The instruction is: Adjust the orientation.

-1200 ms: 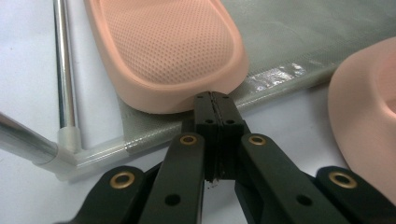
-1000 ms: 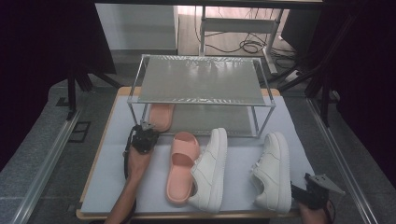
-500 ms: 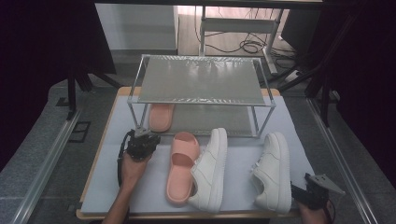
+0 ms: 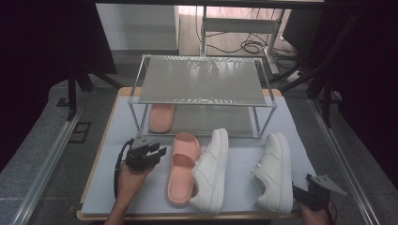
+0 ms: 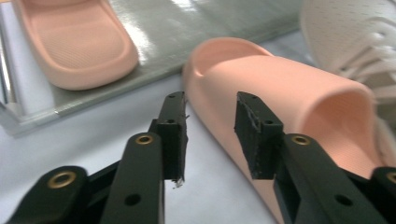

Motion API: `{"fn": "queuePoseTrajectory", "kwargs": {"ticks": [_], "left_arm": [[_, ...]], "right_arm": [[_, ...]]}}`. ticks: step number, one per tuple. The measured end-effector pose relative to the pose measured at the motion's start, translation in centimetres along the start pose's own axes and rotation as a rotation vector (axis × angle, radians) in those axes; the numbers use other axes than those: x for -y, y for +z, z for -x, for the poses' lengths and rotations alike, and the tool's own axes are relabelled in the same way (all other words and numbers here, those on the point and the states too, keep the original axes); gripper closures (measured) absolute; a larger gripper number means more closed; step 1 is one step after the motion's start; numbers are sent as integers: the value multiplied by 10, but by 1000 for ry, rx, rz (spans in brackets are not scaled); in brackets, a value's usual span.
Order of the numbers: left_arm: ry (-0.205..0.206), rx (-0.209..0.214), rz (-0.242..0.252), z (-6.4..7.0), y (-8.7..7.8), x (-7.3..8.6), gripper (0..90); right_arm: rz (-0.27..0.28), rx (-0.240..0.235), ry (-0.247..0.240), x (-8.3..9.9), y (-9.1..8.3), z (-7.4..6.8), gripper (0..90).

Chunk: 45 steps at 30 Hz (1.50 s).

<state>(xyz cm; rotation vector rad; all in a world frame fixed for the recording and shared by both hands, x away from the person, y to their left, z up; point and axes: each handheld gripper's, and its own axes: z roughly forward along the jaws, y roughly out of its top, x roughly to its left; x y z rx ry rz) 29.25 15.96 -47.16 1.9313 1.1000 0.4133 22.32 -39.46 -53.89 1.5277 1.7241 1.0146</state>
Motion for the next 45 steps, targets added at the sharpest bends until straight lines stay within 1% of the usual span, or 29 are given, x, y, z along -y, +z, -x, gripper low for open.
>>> {"fn": "queuePoseTrajectory", "kwargs": {"ticks": [5,7,10,11,13,17,20,22,24,25,26,29,31,33,37,38,41,42,45], "left_arm": [[-7,13,6,7,-6,6,575],[-3,14,7,11,-8,8,546],[7,17,8,16,-9,10,535],[14,19,9,17,-8,10,535],[16,20,3,19,-4,11,527],[18,35,-10,25,4,12,524],[26,24,-26,29,12,12,518],[24,18,-30,31,16,12,518],[38,-1,-38,33,22,10,523],[38,-1,-38,33,22,10,534],[45,-11,-42,34,24,10,534],[57,-33,-45,33,27,9,589],[48,-22,-46,32,27,8,612],[53,-20,-49,32,27,7,625],[39,-23,-45,28,26,6,657],[38,-31,-45,26,25,5,668],[33,-37,-46,23,24,3,684],[29,-49,-47,21,23,2,705],[23,-52,-48,18,22,2,722]], "right_arm": [[0,0,1,0,0,0,130],[1,0,1,0,0,0,130],[0,0,2,0,0,0,130],[0,0,2,0,0,0,130],[0,0,1,0,0,0,130],[0,0,2,0,0,0,130],[1,0,2,0,0,0,130],[1,0,2,0,0,0,130],[1,0,2,0,0,0,131],[1,0,2,0,0,0,131],[1,0,2,0,0,0,131],[1,0,1,0,0,0,130],[1,-1,1,0,0,0,130],[1,0,1,0,0,0,130],[1,0,2,0,0,0,130],[0,0,0,0,0,0,130],[-2,1,-1,0,0,0,131],[0,0,0,0,0,0,130],[-2,1,-1,0,0,0,130]]}}
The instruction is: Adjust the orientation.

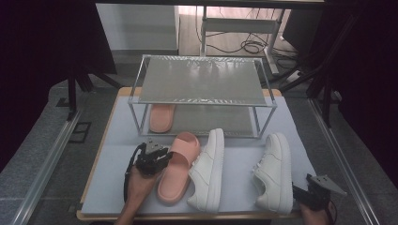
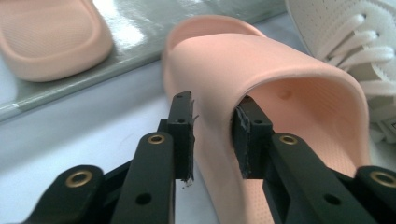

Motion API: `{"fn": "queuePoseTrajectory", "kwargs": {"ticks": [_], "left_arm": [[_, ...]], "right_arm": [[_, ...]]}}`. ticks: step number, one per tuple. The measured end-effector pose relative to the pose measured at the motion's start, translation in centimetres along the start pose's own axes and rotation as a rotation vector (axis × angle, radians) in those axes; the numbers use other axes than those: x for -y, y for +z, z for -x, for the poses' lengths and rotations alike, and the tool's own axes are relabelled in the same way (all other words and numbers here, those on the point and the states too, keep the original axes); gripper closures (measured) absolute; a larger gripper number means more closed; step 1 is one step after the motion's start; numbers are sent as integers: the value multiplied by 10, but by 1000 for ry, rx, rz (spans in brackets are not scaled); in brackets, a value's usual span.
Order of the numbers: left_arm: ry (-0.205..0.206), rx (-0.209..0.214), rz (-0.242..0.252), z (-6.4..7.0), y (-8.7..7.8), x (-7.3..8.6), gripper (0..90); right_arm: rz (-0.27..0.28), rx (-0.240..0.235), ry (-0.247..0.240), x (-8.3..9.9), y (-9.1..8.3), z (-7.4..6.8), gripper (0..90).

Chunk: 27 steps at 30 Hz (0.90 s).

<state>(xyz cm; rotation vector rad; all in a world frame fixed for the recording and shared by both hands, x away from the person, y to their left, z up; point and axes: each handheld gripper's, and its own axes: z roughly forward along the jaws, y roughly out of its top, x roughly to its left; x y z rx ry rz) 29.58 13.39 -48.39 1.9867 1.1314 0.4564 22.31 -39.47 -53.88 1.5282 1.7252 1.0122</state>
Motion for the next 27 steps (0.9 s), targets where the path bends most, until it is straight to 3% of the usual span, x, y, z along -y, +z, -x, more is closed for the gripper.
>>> {"fn": "queuePoseTrajectory", "kwargs": {"ticks": [5,16,27], "left_arm": [[-21,-5,2,-4,-1,-1,777],[-24,-57,5,-9,-6,-6,788],[-40,-86,49,-12,-12,-22,793]], "right_arm": [[2,-1,1,0,0,0,131],[1,-1,0,0,0,0,130],[2,-1,1,0,0,0,131]]}}
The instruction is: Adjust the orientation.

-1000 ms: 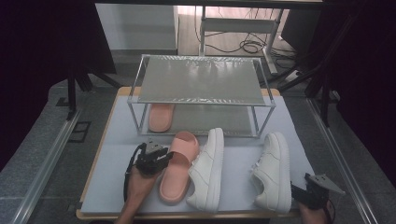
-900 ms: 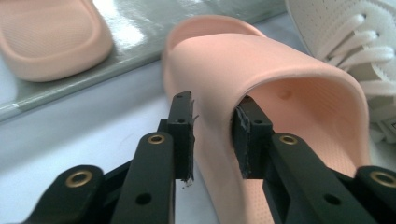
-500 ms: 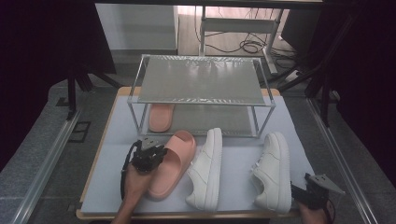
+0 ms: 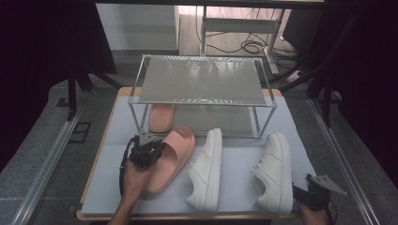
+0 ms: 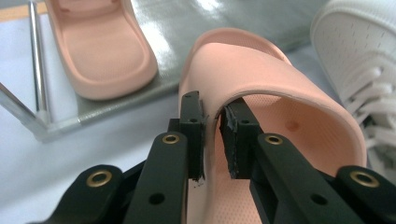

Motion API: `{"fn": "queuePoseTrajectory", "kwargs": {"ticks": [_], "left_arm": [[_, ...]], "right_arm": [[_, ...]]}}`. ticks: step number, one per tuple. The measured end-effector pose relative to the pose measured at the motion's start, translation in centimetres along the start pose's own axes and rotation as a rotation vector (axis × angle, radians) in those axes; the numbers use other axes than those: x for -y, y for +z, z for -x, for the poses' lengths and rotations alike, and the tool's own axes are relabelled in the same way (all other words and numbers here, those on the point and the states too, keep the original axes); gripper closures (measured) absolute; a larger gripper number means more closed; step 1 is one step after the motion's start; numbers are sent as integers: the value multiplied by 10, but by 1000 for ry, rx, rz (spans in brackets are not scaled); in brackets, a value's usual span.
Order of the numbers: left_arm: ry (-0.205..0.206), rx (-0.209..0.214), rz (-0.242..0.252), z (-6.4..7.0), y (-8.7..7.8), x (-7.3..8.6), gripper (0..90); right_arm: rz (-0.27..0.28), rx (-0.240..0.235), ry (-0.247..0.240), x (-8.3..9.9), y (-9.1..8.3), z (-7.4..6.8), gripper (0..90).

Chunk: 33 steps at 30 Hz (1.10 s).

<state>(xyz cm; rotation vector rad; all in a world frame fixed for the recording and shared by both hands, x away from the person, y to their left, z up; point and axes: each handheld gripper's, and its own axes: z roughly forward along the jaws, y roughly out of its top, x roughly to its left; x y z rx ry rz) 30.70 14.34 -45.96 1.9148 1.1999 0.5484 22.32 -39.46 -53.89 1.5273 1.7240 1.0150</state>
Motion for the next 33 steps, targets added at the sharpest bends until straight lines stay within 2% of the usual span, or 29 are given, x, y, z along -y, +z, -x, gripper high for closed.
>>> {"fn": "queuePoseTrajectory", "kwargs": {"ticks": [7,16,33], "left_arm": [[-17,-27,22,-1,8,-15,794],[-43,-40,32,-5,31,-28,793],[-85,-57,61,-4,70,-41,794]], "right_arm": [[0,0,0,0,0,0,131],[0,-1,0,0,0,0,131],[0,-1,-1,0,0,0,131]]}}
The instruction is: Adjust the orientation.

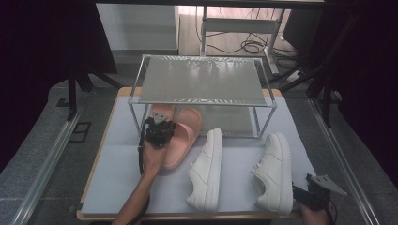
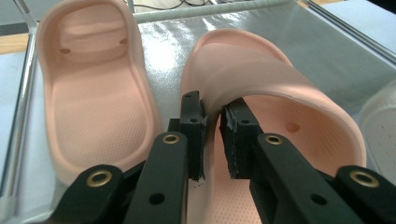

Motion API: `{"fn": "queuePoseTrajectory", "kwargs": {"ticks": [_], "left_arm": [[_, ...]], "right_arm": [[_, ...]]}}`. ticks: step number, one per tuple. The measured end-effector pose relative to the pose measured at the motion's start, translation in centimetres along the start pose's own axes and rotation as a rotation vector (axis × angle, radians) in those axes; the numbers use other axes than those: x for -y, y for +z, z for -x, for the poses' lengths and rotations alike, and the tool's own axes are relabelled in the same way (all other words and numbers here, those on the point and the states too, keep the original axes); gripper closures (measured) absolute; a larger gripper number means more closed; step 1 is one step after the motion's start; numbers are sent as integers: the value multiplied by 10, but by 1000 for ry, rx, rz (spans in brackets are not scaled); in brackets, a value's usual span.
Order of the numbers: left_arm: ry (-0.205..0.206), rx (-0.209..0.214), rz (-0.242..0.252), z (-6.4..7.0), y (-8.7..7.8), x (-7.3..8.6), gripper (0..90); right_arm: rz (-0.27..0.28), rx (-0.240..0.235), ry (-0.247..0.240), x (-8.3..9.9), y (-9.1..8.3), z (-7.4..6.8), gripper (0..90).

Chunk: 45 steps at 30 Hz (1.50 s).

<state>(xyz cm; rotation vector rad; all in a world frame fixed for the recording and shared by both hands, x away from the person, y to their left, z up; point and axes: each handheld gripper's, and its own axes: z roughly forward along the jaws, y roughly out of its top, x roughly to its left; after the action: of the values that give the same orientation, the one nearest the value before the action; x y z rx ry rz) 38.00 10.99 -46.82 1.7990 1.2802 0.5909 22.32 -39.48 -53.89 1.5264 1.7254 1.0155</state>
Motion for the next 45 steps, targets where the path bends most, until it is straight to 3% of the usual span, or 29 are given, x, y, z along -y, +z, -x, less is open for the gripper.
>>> {"fn": "queuePoseTrajectory", "kwargs": {"ticks": [13,18,28,33,35,37,42,45], "left_arm": [[-20,-57,-2,-2,22,1,788],[-39,-37,-5,-8,22,3,769],[5,-14,4,-11,-2,6,599],[16,27,10,-18,-20,15,561],[43,67,-7,-18,-31,23,540],[51,83,-13,-18,-34,26,525],[83,136,-32,-13,-50,44,534],[94,156,-36,-10,-59,54,602]], "right_arm": [[-1,0,-5,0,0,0,131],[0,0,-4,0,0,0,131],[-3,1,-5,0,0,0,131],[-4,1,-5,0,0,0,131],[-4,2,-3,0,0,0,131],[-3,2,-5,0,0,0,130],[-3,2,-4,0,0,0,130],[-3,3,-4,0,0,0,131]]}}
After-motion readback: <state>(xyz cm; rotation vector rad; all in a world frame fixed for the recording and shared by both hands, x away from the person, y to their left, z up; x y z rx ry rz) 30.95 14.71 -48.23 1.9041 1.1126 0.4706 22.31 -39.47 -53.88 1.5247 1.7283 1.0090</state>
